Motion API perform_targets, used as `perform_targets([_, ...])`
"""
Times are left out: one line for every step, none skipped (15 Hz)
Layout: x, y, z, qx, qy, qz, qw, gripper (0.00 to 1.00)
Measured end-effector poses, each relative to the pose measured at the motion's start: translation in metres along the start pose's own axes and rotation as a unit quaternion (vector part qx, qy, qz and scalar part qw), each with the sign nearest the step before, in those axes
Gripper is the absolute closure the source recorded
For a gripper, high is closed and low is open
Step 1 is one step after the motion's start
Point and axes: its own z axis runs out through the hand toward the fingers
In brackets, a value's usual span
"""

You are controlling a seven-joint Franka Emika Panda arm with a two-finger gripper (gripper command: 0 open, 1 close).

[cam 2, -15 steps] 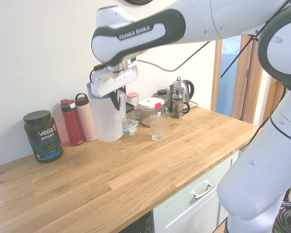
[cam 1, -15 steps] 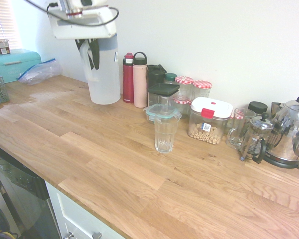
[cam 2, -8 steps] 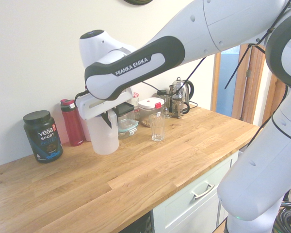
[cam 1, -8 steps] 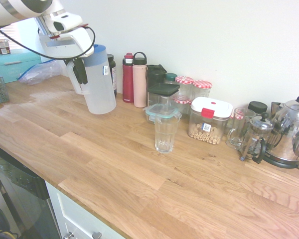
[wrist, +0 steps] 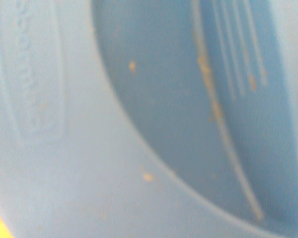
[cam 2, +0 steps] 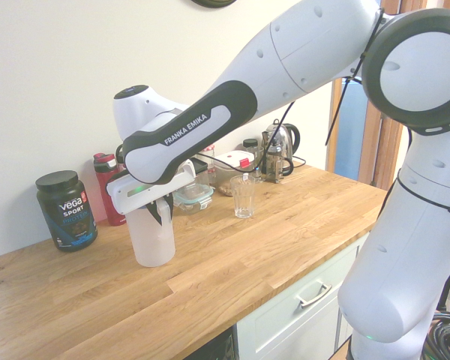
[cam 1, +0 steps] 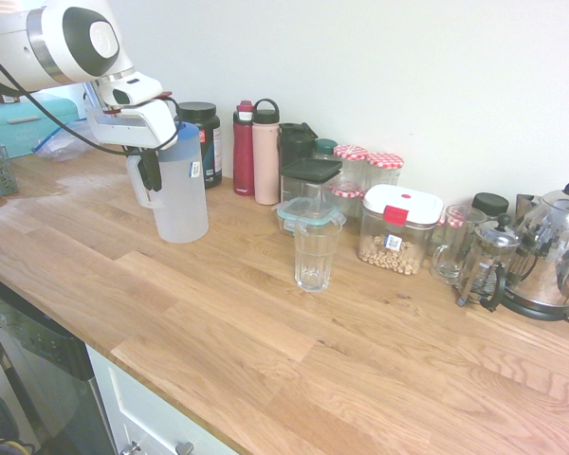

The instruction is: Pour me some water

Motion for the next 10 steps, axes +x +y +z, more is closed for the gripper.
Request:
perform_targets([0.002, -0.003, 0.001, 0.000, -0.002, 0.002, 1.000, 1.00])
perform_targets([0.004, -0.006, 0.001, -0.002, -0.005, 0.005, 1.000, 1.00])
perform_targets([0.007, -0.006, 0.001, -0.010, -0.007, 0.007, 1.000, 0.00])
perform_targets([0.010, -0.005, 0.001, -0.021, -0.010, 0.010, 1.000, 0.00])
perform_targets([0.012, -0.002, 0.001, -0.036, -0.014, 0.011, 0.999, 0.00])
perform_targets([0.014, 0.000, 0.000, -0.048, -0.016, 0.010, 0.999, 0.00])
perform_targets([0.016, 0.001, -0.003, -0.055, -0.017, 0.008, 0.998, 0.00])
perform_targets([0.017, 0.002, -0.004, -0.059, -0.016, 0.006, 0.998, 0.00])
perform_targets([0.017, 0.002, -0.006, -0.062, -0.015, 0.003, 0.998, 0.00])
perform_targets([0.017, 0.002, -0.006, -0.064, -0.014, 0.001, 0.998, 0.00])
